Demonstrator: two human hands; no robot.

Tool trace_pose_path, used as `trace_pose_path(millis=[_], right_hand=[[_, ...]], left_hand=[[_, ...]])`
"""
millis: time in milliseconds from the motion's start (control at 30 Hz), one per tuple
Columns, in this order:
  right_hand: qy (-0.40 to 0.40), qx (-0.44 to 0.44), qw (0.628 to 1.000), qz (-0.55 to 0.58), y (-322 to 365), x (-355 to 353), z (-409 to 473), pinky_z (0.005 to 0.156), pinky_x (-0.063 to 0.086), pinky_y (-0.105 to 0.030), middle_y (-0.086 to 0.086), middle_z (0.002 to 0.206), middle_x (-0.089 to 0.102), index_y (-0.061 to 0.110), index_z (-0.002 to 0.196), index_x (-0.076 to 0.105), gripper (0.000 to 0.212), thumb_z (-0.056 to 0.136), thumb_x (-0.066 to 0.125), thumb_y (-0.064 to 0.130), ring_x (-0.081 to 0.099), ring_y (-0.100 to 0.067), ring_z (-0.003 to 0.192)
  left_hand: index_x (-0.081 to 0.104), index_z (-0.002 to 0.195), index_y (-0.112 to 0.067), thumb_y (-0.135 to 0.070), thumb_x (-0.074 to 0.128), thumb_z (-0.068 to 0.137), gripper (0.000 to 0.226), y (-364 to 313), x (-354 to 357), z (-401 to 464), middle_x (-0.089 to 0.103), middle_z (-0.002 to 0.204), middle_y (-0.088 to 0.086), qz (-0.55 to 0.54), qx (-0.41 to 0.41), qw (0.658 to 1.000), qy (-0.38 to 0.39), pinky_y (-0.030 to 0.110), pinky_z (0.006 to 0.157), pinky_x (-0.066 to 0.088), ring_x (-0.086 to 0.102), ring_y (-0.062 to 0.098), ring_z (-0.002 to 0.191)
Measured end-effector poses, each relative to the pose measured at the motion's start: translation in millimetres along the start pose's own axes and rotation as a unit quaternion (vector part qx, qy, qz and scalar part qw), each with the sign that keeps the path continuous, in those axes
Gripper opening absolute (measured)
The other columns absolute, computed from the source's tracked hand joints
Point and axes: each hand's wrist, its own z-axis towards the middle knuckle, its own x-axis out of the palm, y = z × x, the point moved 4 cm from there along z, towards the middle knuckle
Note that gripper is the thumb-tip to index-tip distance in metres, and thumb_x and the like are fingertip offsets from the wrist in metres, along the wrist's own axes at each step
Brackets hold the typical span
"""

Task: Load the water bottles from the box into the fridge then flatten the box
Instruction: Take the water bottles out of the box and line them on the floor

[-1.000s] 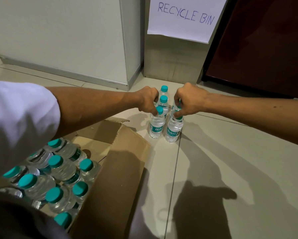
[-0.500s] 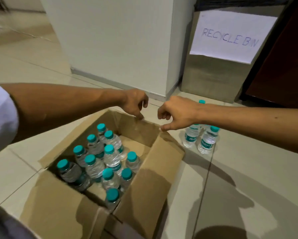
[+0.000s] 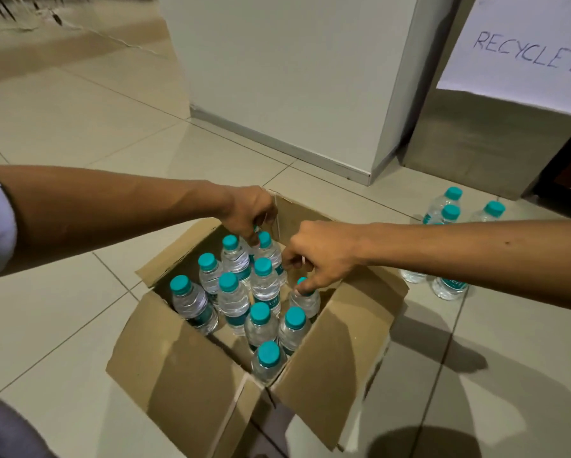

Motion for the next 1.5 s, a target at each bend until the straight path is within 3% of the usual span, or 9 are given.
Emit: trace_pose_path(millis=[167, 300, 400, 600, 800, 1067, 1300, 1400, 1500], right_hand=[[0.054, 0.013, 0.998, 0.044, -6.8, 15.9, 8.1, 0.060, 0.046, -0.013, 0.004, 0.100, 0.071, 0.018, 0.111, 0.070, 0.043, 0.081, 0.074, 0.049, 0.060, -0.007, 0.072], [0.086, 0.007, 0.995, 0.042, -3.1, 21.5, 12.3, 0.061, 0.051, -0.018, 0.006, 0.091, 0.070, 0.018, 0.105, 0.073, 0.040, 0.078, 0.077, 0.048, 0.061, -0.007, 0.072], [0.090, 0.006, 0.995, 0.036, -0.4, 22.6, 15.3, 0.054, 0.043, -0.013, 0.010, 0.077, 0.060, 0.016, 0.099, 0.074, 0.035, 0.077, 0.079, 0.042, 0.054, -0.006, 0.063], [0.043, 0.027, 0.996, 0.070, -3.1, 10.6, 6.1, 0.052, 0.041, -0.010, 0.008, 0.075, 0.063, 0.015, 0.090, 0.073, 0.029, 0.072, 0.083, 0.036, 0.055, -0.005, 0.061], [-0.052, 0.063, 0.991, 0.106, -22.8, -30.0, -15.4, 0.056, 0.040, -0.008, 0.018, 0.068, 0.061, 0.017, 0.084, 0.077, 0.026, 0.066, 0.084, 0.035, 0.055, 0.001, 0.060], [-0.103, 0.141, 0.976, 0.128, -54.5, -85.0, -74.6, 0.057, 0.045, -0.008, 0.013, 0.071, 0.069, 0.019, 0.086, 0.078, 0.020, 0.070, 0.083, 0.029, 0.059, 0.004, 0.061], [-0.150, 0.213, 0.955, 0.141, -79.1, -121.9, -138.3, 0.067, 0.056, -0.022, 0.011, 0.072, 0.073, 0.017, 0.087, 0.079, 0.017, 0.071, 0.081, 0.023, 0.064, 0.000, 0.063], [-0.143, 0.243, 0.947, 0.153, -86.5, -124.0, -162.7, 0.068, 0.058, -0.026, 0.015, 0.067, 0.072, 0.016, 0.085, 0.079, 0.016, 0.071, 0.081, 0.023, 0.066, -0.002, 0.063], [-0.109, 0.282, 0.941, 0.153, -93.9, -110.0, -182.5, 0.071, 0.060, -0.030, 0.009, 0.068, 0.073, 0.017, 0.084, 0.079, 0.017, 0.069, 0.081, 0.025, 0.070, -0.008, 0.066]], left_hand=[[0.053, 0.129, -0.011, -0.029, 0.075, 0.081, 0.055, -1.9, 17.3, 13.0, 0.062, 0.118, 0.004, -0.002, 0.027, 0.999, 0.023, 0.019, 0.082, 0.049, 0.062, 0.018, 0.103], [0.058, 0.123, -0.011, -0.024, 0.074, 0.082, 0.046, 0.8, 26.4, 19.0, 0.063, 0.118, 0.002, 0.003, 0.039, 0.999, 0.015, 0.019, 0.086, 0.048, 0.062, 0.017, 0.105], [0.062, 0.114, -0.010, -0.020, 0.074, 0.082, 0.036, 1.1, 27.9, 20.9, 0.065, 0.110, 0.003, -0.001, 0.047, 0.999, 0.012, 0.019, 0.083, 0.050, 0.062, 0.015, 0.098], [0.063, 0.100, -0.015, -0.022, 0.079, 0.076, 0.029, -13.9, 20.4, 18.2, 0.059, 0.085, -0.009, 0.001, 0.078, 0.997, 0.022, 0.018, 0.071, 0.048, 0.060, 0.012, 0.082], [0.060, 0.075, -0.016, -0.029, 0.084, 0.067, 0.028, -32.9, -23.2, 15.9, 0.059, 0.065, -0.008, -0.029, 0.089, 0.995, -0.033, 0.016, 0.054, 0.042, 0.053, 0.005, 0.058], [0.065, 0.070, -0.006, -0.021, 0.084, 0.065, 0.025, -60.7, -84.4, 17.7, 0.065, 0.063, 0.006, -0.114, 0.092, 0.988, -0.051, 0.036, 0.054, 0.052, 0.057, 0.016, 0.056], [0.067, 0.072, 0.004, -0.015, 0.079, 0.074, 0.022, -98.6, -142.0, 25.1, 0.061, 0.059, 0.010, -0.170, 0.119, 0.972, -0.107, 0.026, 0.043, 0.046, 0.052, 0.008, 0.042], [0.066, 0.070, 0.004, -0.010, 0.076, 0.077, 0.019, -120.1, -158.0, 35.5, 0.057, 0.059, 0.014, -0.212, 0.142, 0.958, -0.127, 0.025, 0.044, 0.046, 0.050, 0.008, 0.041], [0.064, 0.068, 0.002, -0.008, 0.075, 0.078, 0.017, -143.5, -158.7, 52.6, 0.055, 0.049, 0.005, -0.244, 0.156, 0.949, -0.125, 0.025, 0.042, 0.046, 0.049, 0.009, 0.040]])
